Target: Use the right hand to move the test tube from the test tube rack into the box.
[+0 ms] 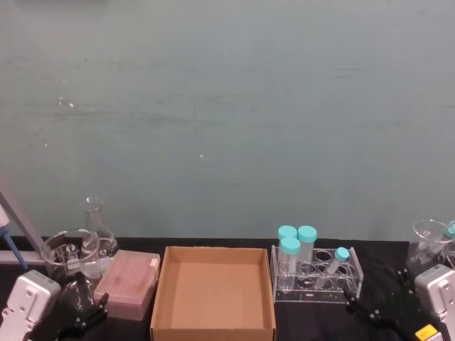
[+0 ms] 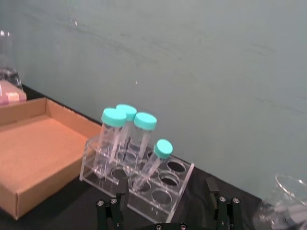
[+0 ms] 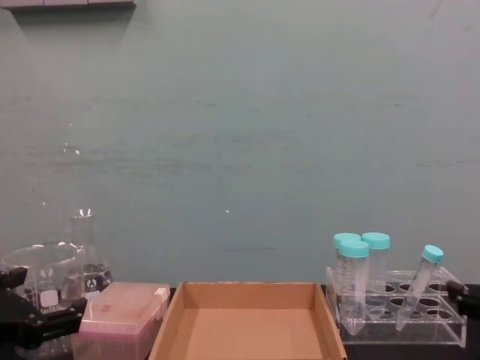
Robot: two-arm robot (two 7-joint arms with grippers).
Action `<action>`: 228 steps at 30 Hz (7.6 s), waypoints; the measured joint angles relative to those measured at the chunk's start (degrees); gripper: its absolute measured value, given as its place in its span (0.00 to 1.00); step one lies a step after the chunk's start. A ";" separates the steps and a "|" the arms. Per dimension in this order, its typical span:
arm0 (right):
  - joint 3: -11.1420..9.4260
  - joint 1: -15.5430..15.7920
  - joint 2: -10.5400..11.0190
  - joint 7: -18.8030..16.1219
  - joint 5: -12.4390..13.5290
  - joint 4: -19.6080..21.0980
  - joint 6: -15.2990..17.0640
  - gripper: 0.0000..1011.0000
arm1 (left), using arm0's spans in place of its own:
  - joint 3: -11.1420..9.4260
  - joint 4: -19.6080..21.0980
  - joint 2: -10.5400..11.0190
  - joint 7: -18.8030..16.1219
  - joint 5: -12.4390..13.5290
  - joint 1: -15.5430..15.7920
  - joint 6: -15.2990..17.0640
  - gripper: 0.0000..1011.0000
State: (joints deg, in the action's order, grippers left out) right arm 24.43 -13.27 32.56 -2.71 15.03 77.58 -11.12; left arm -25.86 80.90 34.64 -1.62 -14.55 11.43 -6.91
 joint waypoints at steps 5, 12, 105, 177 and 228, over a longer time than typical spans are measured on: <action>-0.71 -1.11 -1.31 -2.06 0.91 -1.99 -2.03 0.99 | 0.00 0.00 0.00 0.00 0.00 0.00 0.00 0.99; -2.02 -2.33 -3.70 -5.14 3.25 -4.86 -4.16 0.99 | 0.00 0.00 0.00 0.00 0.00 0.00 0.00 0.99; -8.19 -11.00 -16.48 -10.89 3.50 -17.08 4.15 0.71 | 0.00 0.00 0.00 0.00 0.00 0.00 0.00 0.99; -5.30 -18.73 -17.26 -29.70 1.52 -13.71 -3.06 0.27 | 0.00 0.00 0.00 0.00 0.00 0.00 0.00 0.99; -1.19 -24.23 -20.75 -37.10 10.42 -24.94 7.27 0.85 | 0.00 0.00 0.00 0.00 0.00 0.00 0.00 0.99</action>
State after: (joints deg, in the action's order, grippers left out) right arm 23.25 -37.50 11.81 -39.81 25.46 52.65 -3.84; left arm -25.86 80.90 34.65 -1.62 -14.55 11.43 -6.90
